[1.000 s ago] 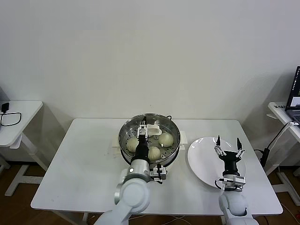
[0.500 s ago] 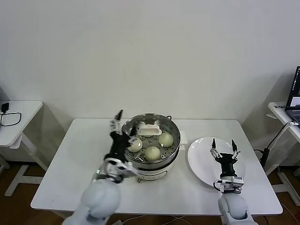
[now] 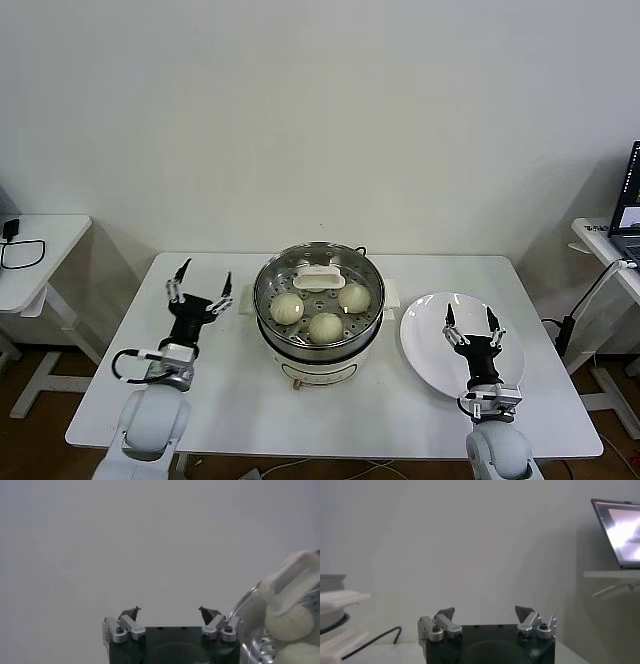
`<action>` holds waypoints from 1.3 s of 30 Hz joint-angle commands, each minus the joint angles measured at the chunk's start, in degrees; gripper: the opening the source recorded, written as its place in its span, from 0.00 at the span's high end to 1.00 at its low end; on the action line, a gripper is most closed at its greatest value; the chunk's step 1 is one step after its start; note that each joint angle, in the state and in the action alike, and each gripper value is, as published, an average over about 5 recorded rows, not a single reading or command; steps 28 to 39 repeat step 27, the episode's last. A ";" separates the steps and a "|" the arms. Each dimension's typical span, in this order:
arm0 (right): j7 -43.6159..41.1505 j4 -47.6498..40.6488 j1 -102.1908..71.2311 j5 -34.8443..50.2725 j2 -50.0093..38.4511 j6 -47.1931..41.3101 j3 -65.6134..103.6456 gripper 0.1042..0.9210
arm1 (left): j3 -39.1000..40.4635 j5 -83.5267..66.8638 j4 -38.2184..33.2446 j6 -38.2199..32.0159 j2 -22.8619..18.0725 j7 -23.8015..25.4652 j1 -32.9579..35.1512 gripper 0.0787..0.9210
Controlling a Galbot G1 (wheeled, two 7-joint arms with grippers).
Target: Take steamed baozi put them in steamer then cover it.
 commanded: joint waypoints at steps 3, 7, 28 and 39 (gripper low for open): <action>-0.58 1.16 -2.05 1.42 -0.43 -1.52 -0.33 0.12 | -8.10 -13.79 10.43 -14.39 0.28 1.76 4.89 0.12; -0.45 1.46 -2.37 1.51 -0.33 -2.28 -0.13 0.12 | -7.47 -13.70 10.34 -13.86 0.27 2.57 5.38 0.12; -0.34 1.81 -2.47 1.37 -0.88 -2.39 -0.31 0.12 | -6.25 -12.98 9.25 -13.54 -0.04 2.79 5.64 0.12; -0.34 1.81 -2.47 1.37 -0.88 -2.39 -0.31 0.12 | -6.25 -12.98 9.25 -13.54 -0.04 2.79 5.64 0.12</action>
